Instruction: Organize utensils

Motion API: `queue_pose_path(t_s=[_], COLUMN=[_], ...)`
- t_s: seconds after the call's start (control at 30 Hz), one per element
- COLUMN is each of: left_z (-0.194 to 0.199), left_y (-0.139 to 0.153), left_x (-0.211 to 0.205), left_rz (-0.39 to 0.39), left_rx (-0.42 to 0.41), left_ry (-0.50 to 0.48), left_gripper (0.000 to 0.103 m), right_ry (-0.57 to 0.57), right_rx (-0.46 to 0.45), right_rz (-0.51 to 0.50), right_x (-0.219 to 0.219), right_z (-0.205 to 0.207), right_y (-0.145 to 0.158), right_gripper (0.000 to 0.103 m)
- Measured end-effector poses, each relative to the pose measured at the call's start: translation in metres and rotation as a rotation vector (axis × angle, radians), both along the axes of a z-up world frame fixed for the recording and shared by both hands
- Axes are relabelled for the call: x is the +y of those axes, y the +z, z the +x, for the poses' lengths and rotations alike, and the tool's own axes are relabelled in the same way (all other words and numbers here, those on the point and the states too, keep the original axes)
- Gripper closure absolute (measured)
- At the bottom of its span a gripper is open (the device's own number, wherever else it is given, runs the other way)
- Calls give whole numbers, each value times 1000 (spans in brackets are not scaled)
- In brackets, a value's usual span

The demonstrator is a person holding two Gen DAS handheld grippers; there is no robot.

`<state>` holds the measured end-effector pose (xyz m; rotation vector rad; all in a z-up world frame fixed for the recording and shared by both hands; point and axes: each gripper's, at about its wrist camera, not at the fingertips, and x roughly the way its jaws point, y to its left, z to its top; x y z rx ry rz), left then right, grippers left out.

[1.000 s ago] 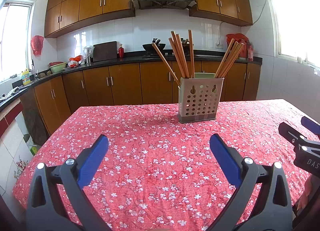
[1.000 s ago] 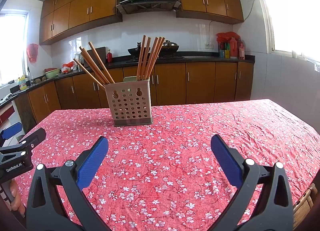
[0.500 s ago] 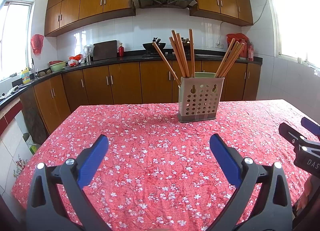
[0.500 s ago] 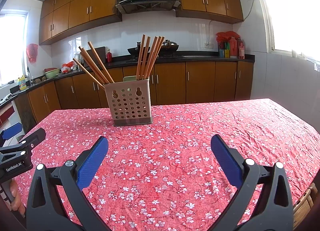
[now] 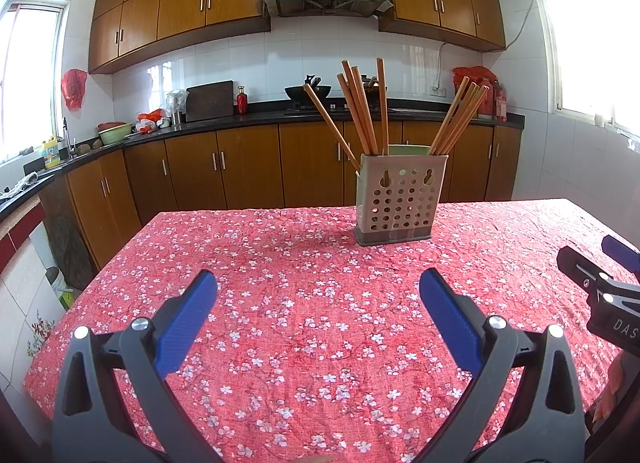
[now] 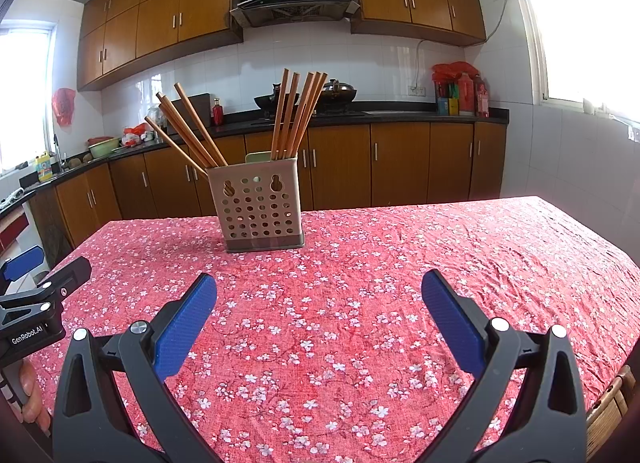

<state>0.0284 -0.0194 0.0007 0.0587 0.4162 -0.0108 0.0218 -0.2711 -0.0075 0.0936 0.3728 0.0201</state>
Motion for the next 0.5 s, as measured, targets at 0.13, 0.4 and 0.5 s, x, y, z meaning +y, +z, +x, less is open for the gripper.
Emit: queue_pose_path(t_s=[0.13,0.4,0.5], left_z=[0,0,0], left_y=[-1,-1,-1], left_x=[1,1,1], left_rz=[0,0,-1], left_rx=[0,2,1], left_ry=[1,0,1], left_gripper=[4,4,4], right_ry=[1,-1,-2], right_rx=[0,1,1], right_rz=[0,1,0], right_x=[0,1,2], right_z=[0,0,1], right_y=[0,0,-1], right_gripper=[2,2,2])
